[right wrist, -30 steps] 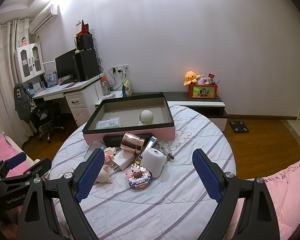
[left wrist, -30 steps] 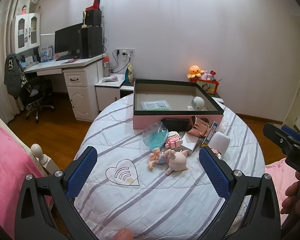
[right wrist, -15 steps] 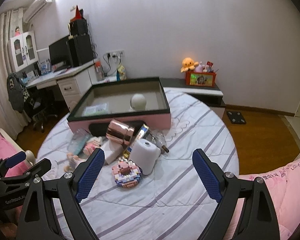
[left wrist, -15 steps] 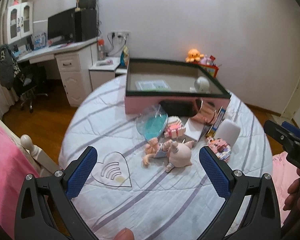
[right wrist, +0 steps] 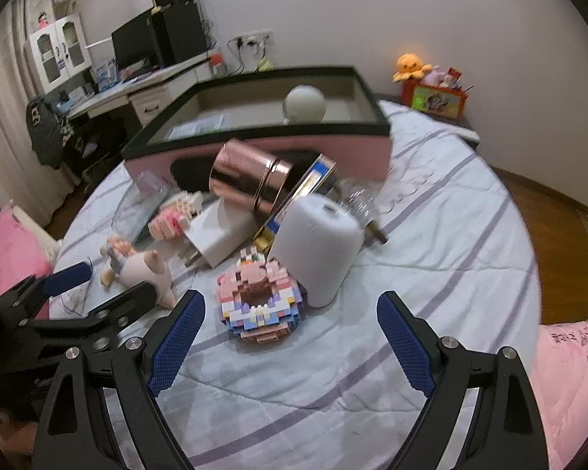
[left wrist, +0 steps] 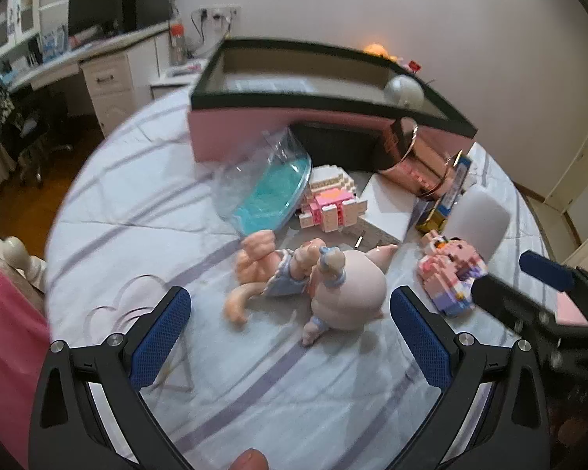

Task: Organize rigid objects
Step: 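Grasp the baby doll with the left tool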

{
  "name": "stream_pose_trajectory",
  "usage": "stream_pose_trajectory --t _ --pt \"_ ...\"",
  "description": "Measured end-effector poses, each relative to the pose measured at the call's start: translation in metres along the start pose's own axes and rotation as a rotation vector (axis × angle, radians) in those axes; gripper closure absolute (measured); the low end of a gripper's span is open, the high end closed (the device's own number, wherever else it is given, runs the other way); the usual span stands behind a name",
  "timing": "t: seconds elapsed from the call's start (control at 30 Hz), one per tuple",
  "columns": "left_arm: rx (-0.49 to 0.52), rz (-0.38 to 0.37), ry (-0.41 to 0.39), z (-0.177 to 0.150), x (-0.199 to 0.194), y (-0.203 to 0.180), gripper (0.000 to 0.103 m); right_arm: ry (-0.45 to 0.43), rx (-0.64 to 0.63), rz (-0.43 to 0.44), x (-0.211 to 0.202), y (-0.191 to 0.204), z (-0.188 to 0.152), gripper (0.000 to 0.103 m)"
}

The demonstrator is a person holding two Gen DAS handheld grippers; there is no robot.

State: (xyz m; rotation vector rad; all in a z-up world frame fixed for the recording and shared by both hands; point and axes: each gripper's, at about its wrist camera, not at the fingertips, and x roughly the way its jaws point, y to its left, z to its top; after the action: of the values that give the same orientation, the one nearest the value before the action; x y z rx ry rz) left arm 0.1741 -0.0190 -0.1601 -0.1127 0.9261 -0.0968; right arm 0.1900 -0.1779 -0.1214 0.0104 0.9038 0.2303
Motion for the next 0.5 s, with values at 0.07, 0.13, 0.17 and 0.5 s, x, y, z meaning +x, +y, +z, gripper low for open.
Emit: stream_pose_trajectory --t 0.07,0.13,0.17,0.5 --pt "-0.01 0.004 0.012 0.004 0.009 0.001 0.0 0.021 -0.007 0.011 0.008 0.0 -0.001 0.012" --pt "-0.004 0.015 0.004 0.008 0.011 -0.002 0.0 0.038 -0.021 0.029 0.015 0.001 0.0 0.012" --pt "-0.001 0.024 0.005 0.01 0.012 -0.002 0.0 0.042 -0.025 0.035 0.017 0.002 -0.001 0.012" --pt "0.007 -0.008 -0.022 0.014 0.009 0.011 0.021 0.046 -0.049 0.035 0.034 0.009 -0.002 0.018"
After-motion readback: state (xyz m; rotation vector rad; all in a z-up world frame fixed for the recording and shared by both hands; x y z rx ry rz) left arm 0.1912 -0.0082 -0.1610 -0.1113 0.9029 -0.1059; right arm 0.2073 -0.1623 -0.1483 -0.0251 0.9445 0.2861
